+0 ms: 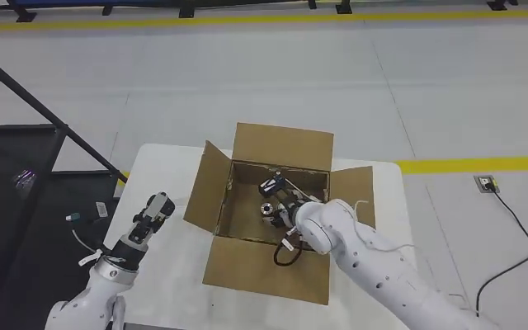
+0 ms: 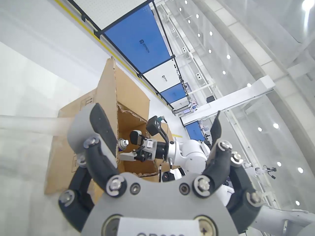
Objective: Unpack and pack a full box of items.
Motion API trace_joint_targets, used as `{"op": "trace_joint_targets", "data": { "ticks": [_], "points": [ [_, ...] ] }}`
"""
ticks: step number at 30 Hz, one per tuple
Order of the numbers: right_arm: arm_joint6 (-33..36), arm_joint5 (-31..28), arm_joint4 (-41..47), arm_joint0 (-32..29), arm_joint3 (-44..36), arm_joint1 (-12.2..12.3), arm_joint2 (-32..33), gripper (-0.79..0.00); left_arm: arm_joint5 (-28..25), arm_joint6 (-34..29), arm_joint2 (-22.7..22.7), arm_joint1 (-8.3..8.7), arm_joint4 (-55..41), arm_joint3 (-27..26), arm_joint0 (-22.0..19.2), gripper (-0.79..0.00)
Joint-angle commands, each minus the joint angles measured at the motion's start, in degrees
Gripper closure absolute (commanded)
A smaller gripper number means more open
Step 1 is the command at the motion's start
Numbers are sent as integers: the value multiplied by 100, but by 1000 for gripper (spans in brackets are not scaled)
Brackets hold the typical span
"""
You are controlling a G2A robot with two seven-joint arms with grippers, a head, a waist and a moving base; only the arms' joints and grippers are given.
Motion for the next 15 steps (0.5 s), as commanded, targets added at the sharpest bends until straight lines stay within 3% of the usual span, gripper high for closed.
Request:
{"op": "trace_joint_targets", "data": {
  "ticks": [1, 8, 10, 15],
  "points": [
    [-8, 12, 41, 61, 206, -62, -35, -357, 0, 0, 0, 0, 0, 0, 0, -785],
    [-33, -17, 112, 152, 586, -207, -35, -151, 0, 0, 0, 0, 0, 0, 0, -785],
    [-14, -2, 79, 164, 635, -227, -7, -28, 0, 0, 0, 0, 0, 0, 0, -785],
    [57, -37, 57, 151, 622, -251, 109, 0, 0, 0, 0, 0, 0, 0, 0, -785]
  ]
}}
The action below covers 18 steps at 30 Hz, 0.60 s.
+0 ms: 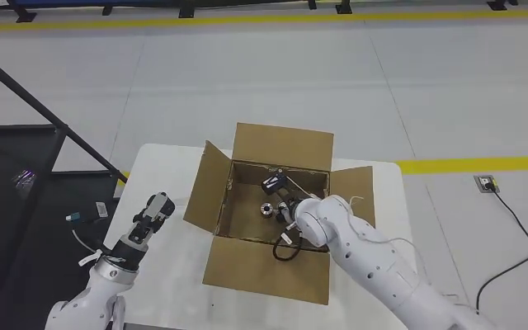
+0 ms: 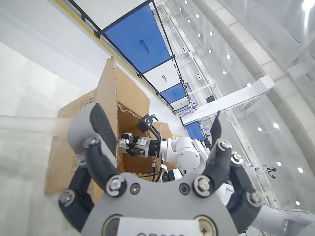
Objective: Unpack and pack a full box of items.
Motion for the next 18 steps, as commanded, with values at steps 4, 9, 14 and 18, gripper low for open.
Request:
{"op": "trace_joint_targets", "data": {
  "ticks": [4, 9, 14, 18],
  "points": [
    [60, -35, 15, -92, -396, 53, 307, 0, 0, 0, 0, 0, 0, 0, 0, -785],
    [467, 144, -389, -519, -1737, 301, 983, 0, 0, 0, 0, 0, 0, 0, 0, -785],
    [990, 354, -1157, -1255, -3306, 585, 1848, 0, 0, 0, 0, 0, 0, 0, 0, -785],
    [811, 599, -1704, -1808, -4429, 736, 2674, 0, 0, 0, 0, 0, 0, 0, 0, -785]
  ]
}}
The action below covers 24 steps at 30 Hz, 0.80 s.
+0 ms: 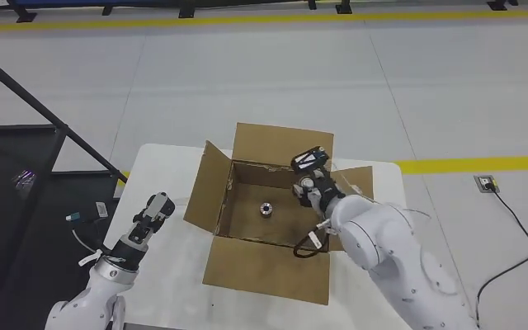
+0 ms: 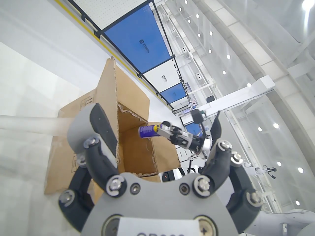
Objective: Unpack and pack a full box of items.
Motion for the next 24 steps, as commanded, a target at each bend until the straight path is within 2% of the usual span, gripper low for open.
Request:
{"op": "trace_joint_targets", "data": {
  "ticks": [1, 6, 12, 15, 17, 18, 24],
  "points": [
    [-296, 203, -279, -297, -593, 66, 563, 0, 0, 0, 0, 0, 0, 0, 0, -785],
    [-619, 389, -436, -931, -1086, 175, 1715, 0, 0, 0, 0, 0, 0, 0, 0, -785],
    [-586, 253, -378, -1279, -520, 253, 2677, 0, 0, 0, 0, 0, 0, 0, 0, -785],
    [-405, 143, -381, -1344, -37, 278, 2878, 0, 0, 0, 0, 0, 0, 0, 0, -785],
    [-328, -26, 24, -1346, 330, 275, 2939, 0, 0, 0, 0, 0, 0, 0, 0, -785],
    [-287, -76, -132, -1336, 579, 289, 2952, 0, 0, 0, 0, 0, 0, 0, 0, -785],
    [-264, -244, -121, -1112, 1776, 281, 2735, 0, 0, 0, 0, 0, 0, 0, 0, -785]
  ]
}}
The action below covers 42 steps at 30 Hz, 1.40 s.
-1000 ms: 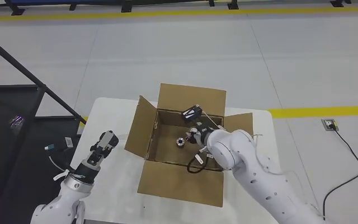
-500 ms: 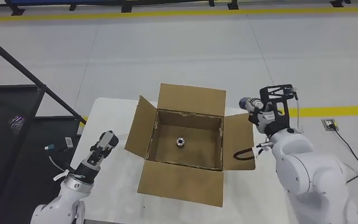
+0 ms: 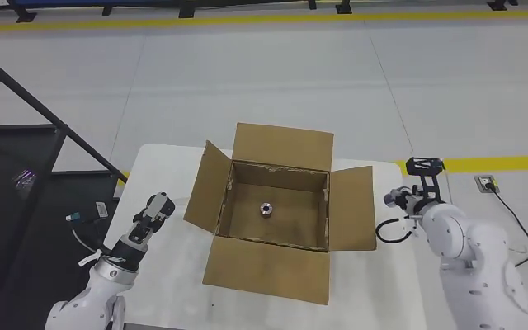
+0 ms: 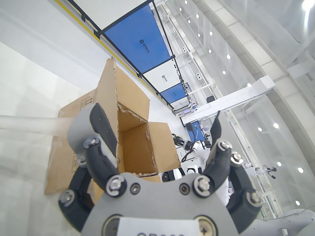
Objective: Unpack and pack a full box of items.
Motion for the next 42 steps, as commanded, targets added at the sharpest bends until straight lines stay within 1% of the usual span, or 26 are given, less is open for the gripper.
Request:
{"op": "trace_joint_targets", "data": {
  "ticks": [1, 6, 11, 12, 14, 15, 17, 19, 22, 27, 29, 30, 31, 32, 33, 34, 35, 39, 42],
  "points": [
    [-22, 33, -66, 76, 391, -4, -63, 0, 0, 0, 0, 0, 0, 0, 0, -785],
    [-113, 40, 48, 143, 741, -23, -171, 0, 0, 0, 0, 0, 0, 0, 0, -785],
    [-81, 34, 116, 145, 829, -30, -231, 0, 0, 0, 0, 0, 0, 0, 0, -785],
    [-85, 36, 131, 134, 830, -32, -245, -40, 0, 0, 0, 0, 0, 0, 0, -785],
    [-63, 42, 175, 119, 818, -36, -272, -169, 0, 0, 0, 0, 0, 0, 0, -785],
    [-50, 59, 175, 109, 812, -37, -286, -256, 0, 0, 0, 0, 0, 0, 0, -785],
    [-10, 90, 205, 89, 787, -42, -314, -317, 0, 0, 0, 0, 0, 0, 0, -785],
    [19, 96, 234, 69, 765, -44, -333, -354, 0, 0, 0, 0, 0, 0, 0, -785],
    [39, 104, 266, 47, 741, -43, -340, -372, 0, 0, 0, 0, 0, 0, 0, -785],
    [33, 122, 332, 10, 635, -44, -347, -372, 0, 0, 0, 0, 0, 0, 0, -785],
    [29, 135, 329, -9, 562, -40, -336, -385, 0, 0, 0, 0, 0, 0, 0, -785],
    [-2, 160, 325, -14, 503, -38, -318, -422, 0, 0, 0, 0, 0, 0, 0, -785],
    [-43, 189, 350, -28, 425, -36, -280, -502, 0, 0, 0, 0, 0, 0, 0, -785],
    [-98, 201, 374, -44, 360, -31, -224, -499, 0, 0, 0, 0, 0, 0, 0, -785],
    [-143, 207, 397, -58, 281, -25, -165, -514, 0, 0, 0, 0, 0, 0, 0, -785],
    [-170, 219, 404, -68, 185, -16, -94, -566, 0, 0, 0, 0, 0, 0, 0, -785],
    [-212, 253, 404, -79, 59, -8, -19, -785, 0, 0, 0, 0, 0, 0, 0, -785],
    [-531, 340, 682, -122, -767, -2, 229, -785, 0, 0, 0, 0, 0, 0, 0, -785],
    [-1022, 293, 726, -162, -1583, -19, 135, -785, 45, 59, 19, 6, 53, -29, 40, -785]
  ]
}}
